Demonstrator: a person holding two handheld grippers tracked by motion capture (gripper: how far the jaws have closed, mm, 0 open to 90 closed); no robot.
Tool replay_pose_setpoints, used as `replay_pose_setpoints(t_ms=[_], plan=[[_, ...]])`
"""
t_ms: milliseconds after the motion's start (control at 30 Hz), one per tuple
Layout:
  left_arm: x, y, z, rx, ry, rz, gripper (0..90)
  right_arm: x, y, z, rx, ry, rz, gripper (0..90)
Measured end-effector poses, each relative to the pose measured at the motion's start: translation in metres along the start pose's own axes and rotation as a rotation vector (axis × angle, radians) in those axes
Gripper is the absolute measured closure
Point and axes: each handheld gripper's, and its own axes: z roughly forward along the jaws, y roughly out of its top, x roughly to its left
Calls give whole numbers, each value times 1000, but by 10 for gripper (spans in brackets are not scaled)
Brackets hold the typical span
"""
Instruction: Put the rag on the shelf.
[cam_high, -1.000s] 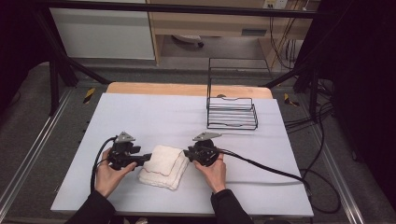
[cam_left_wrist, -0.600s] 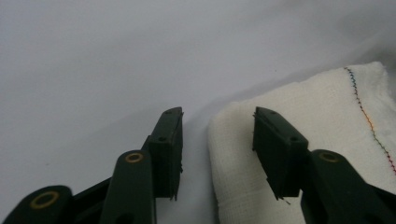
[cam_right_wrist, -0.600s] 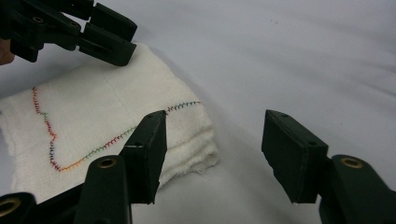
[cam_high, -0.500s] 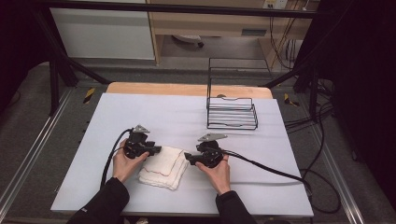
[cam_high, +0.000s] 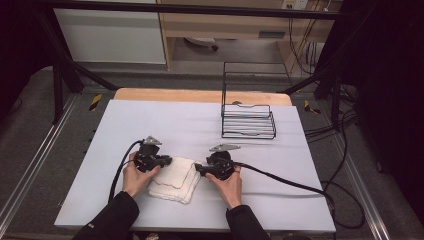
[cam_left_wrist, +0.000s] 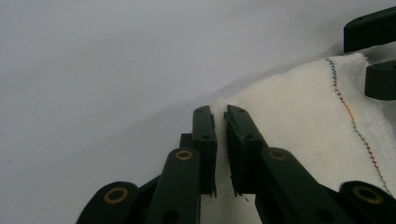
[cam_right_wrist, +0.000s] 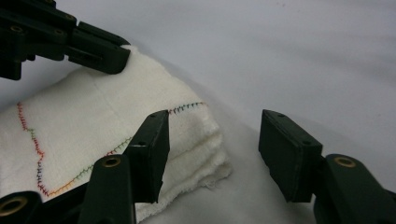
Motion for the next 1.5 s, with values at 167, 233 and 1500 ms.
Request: replay_pose_setpoints(t_ms=[167, 233, 1500], plan=[[0, -2, 1, -10, 0, 15, 814, 4, 0, 5, 4, -6, 21, 535], [0, -2, 1, -10, -1, 17, 810, 4, -1, 7, 10, 2, 38, 572], [-19, 2, -69, -301, 7, 39, 828, 29, 24, -48, -183, 103, -101, 824]])
